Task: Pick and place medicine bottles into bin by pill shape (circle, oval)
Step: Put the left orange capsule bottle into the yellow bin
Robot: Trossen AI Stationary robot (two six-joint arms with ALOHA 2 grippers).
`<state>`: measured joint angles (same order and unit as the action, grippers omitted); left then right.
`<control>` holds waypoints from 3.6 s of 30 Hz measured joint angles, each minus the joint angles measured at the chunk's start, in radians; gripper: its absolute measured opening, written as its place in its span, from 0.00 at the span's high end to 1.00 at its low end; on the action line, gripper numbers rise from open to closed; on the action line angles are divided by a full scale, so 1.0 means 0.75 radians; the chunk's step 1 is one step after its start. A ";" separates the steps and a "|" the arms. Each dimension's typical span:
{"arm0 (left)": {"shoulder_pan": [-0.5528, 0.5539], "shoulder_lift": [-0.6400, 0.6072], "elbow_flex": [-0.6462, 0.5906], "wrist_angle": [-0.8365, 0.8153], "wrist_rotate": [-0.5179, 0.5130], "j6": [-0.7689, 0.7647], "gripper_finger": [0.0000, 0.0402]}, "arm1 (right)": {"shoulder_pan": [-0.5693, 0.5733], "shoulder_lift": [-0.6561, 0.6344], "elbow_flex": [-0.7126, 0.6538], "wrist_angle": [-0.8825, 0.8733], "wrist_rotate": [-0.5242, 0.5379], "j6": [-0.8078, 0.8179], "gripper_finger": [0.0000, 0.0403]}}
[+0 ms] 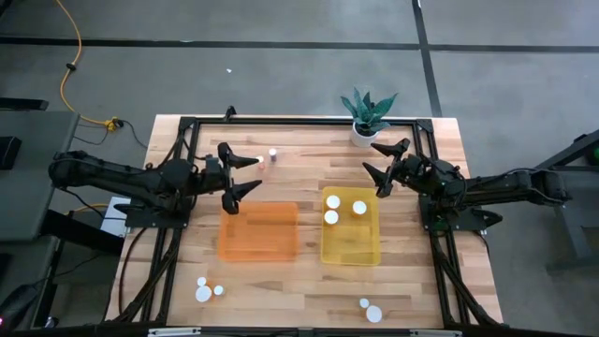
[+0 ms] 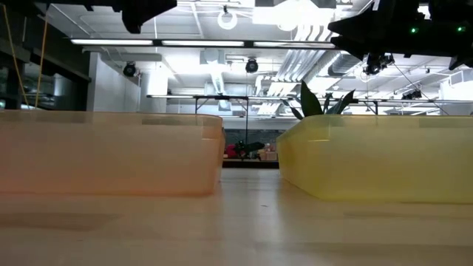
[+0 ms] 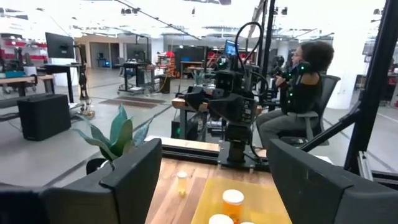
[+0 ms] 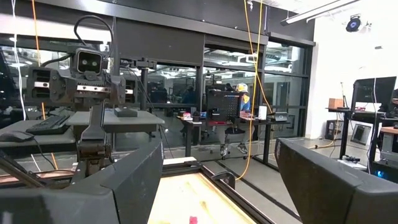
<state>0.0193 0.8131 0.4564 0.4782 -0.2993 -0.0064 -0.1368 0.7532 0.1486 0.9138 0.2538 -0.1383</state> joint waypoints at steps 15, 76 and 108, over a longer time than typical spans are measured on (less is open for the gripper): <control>-0.077 0.107 0.218 -0.496 0.249 -0.202 0.30 | 0.000 0.000 0.000 0.000 0.000 0.000 0.25; -1.358 1.207 1.097 -2.076 0.144 -1.573 0.30 | 0.000 0.000 0.000 -0.285 0.000 0.279 0.25; -1.346 1.296 1.096 -2.083 0.221 -1.512 0.30 | 0.000 0.000 0.000 -0.286 0.000 0.279 0.25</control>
<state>-0.9901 1.7851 1.2785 -1.0843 -0.1339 -1.1405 -0.1368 0.7532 0.1486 0.6994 0.2539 0.0711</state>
